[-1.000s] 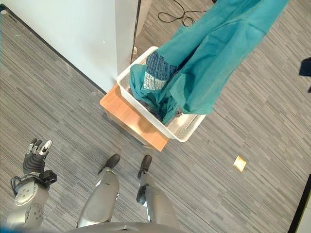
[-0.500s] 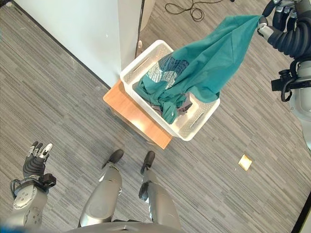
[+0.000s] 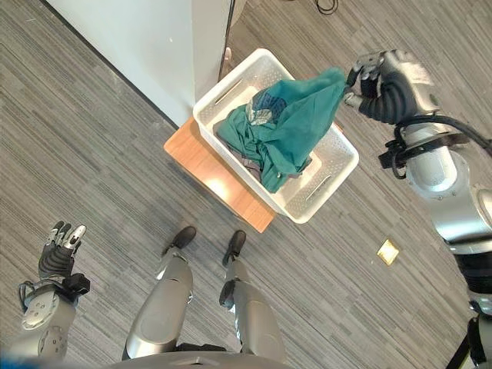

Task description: Pick up bed clothes into laundry basket.

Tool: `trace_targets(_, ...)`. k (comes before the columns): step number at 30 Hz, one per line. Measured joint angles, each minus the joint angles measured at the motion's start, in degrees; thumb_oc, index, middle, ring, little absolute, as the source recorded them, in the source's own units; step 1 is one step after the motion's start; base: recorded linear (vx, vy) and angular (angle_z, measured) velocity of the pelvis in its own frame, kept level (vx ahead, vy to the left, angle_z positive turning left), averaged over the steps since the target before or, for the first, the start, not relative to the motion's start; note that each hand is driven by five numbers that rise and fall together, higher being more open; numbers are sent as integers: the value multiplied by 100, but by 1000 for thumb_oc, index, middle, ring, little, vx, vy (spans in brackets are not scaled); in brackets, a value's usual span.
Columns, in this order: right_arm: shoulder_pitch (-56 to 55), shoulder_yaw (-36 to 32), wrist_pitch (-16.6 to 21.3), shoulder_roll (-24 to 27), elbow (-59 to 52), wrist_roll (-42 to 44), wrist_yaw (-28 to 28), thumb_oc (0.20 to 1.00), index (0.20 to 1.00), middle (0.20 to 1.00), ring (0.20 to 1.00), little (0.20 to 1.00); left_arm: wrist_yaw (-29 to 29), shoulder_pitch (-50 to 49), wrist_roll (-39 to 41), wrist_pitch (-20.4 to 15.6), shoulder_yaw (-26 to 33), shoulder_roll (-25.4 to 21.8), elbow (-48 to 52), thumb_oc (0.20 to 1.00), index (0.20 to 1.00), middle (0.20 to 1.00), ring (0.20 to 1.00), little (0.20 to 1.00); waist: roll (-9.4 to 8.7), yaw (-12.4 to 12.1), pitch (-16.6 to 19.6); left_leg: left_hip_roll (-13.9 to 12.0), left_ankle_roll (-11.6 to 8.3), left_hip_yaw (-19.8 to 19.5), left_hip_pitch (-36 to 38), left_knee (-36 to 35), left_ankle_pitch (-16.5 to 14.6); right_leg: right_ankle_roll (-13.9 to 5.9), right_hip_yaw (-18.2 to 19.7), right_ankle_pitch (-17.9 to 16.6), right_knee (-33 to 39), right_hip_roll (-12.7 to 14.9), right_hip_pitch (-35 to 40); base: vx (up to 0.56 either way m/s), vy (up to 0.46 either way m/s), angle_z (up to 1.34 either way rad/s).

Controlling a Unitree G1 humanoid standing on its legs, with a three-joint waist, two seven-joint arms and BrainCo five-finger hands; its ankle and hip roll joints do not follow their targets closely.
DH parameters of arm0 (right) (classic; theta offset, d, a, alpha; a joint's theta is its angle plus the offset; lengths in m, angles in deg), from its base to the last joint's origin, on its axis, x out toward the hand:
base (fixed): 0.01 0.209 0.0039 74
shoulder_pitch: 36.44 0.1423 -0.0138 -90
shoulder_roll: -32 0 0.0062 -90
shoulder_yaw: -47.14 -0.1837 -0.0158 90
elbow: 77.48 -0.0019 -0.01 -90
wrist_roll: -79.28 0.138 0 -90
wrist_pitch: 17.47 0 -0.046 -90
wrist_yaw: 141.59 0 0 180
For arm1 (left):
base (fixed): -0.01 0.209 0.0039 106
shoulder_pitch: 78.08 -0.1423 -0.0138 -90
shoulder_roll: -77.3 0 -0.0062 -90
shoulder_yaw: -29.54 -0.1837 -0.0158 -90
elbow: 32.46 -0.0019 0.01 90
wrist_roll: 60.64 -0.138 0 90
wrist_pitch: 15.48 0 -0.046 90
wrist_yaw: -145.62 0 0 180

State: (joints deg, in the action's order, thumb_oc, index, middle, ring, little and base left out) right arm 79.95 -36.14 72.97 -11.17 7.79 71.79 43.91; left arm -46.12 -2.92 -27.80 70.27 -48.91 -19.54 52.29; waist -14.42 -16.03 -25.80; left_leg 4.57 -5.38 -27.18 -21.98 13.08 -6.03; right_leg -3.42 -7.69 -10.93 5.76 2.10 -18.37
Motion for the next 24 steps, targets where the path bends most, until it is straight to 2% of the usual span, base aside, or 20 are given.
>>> trace_targets(3,296,523,-97,-13,581,-152,-119,200,200,200,200,200,79,-14,0,0,-12,-57,5,1000,1000,1000,1000,1000,8,-86,-6,-4,0,14,-3,-2,0,-9,15,7,0,-2,-11,3,4,-2)
trace_targets(8,522,905,-177,-120,700,-167,-366,200,200,200,200,200,88,-10,0,0,-2,-149,1,1000,1000,1000,1000,1000,63,-163,-48,-6,-1,3,-39,3,1,7,-5,-6,0,-6,-37,0,0,0)
trace_targets(9,570,974,-174,-123,685,-167,-415,909,909,909,909,909,92,-5,0,0,-4,-157,2,1000,1000,1000,1000,1000,68,-169,-51,-6,-1,-7,-41,1,1,27,-16,-20,0,-6,-37,0,0,0)
trace_targets(10,719,1127,-185,-120,756,-164,-511,1000,1000,1000,1000,1000,92,-4,0,1,-16,-176,0,1000,1000,1000,1000,1000,67,-166,-53,-6,-1,-11,-41,2,0,27,-22,-20,0,-6,-37,0,0,0)
trace_targets(14,1305,1851,-357,-78,943,-93,-925,1000,1000,1000,1000,1000,133,19,0,2,-57,-247,8,1000,1000,1000,1000,1000,54,-167,-61,-7,-1,-10,-43,4,1,26,-21,-20,0,-6,-38,0,0,0)
trace_targets(24,1384,1844,-419,-76,938,122,-1120,1000,1000,1000,1000,1000,198,19,0,70,-51,-247,9,1000,1000,1000,1000,1000,35,-168,-85,-8,-1,12,-30,11,1,51,4,-40,-1,-9,-35,0,1,0)
